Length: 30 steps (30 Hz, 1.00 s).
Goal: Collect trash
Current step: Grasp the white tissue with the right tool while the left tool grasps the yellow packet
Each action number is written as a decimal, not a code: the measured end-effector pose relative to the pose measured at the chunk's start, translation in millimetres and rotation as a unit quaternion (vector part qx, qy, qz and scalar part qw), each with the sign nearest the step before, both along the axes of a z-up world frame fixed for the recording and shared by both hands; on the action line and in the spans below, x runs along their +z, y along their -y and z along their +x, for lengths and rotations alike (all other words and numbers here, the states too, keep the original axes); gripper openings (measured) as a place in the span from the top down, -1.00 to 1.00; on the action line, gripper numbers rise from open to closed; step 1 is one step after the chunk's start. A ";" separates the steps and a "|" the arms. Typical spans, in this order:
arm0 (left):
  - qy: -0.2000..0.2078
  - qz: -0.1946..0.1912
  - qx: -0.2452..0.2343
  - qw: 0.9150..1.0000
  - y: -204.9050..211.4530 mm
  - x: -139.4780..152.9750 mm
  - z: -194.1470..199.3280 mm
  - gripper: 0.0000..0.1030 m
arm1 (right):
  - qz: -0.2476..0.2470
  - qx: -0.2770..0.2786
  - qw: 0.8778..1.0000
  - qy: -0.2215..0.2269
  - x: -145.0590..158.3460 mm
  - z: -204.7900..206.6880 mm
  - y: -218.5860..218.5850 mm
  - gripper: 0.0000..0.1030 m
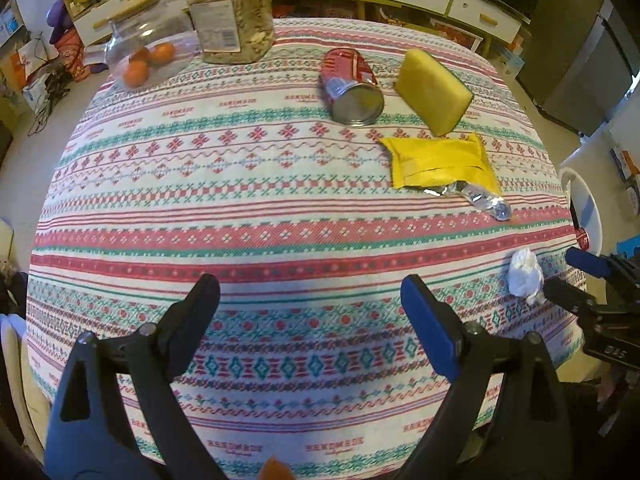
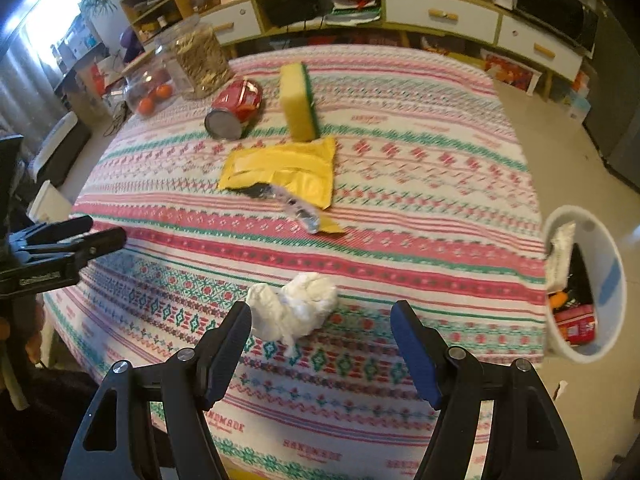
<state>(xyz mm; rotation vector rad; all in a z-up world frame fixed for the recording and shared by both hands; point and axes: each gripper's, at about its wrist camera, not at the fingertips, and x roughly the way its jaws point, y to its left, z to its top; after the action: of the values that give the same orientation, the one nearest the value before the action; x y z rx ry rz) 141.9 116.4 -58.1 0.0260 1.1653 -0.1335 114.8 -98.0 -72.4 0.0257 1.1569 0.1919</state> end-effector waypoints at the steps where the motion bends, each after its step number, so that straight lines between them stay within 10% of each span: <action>1: -0.001 -0.002 0.000 1.000 -1.8 0.1 -0.3 -0.78 | -0.002 0.001 1.000 -0.004 -3.8 1.8 -1.9 -0.43; 19: 0.004 -0.023 -0.017 1.000 -2.1 2.7 2.1 -0.78 | 0.000 0.012 1.000 -0.020 -23.6 11.2 -11.9 0.28; 30: 0.063 0.045 -0.195 0.978 69.2 0.4 34.7 -0.78 | 0.013 -0.011 1.000 0.002 7.3 15.8 25.0 0.28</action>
<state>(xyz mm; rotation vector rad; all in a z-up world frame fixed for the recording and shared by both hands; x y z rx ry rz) 176.6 47.2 -57.7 0.3394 1.0279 -0.4198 130.6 -123.0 -65.1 0.0609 1.1488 0.1864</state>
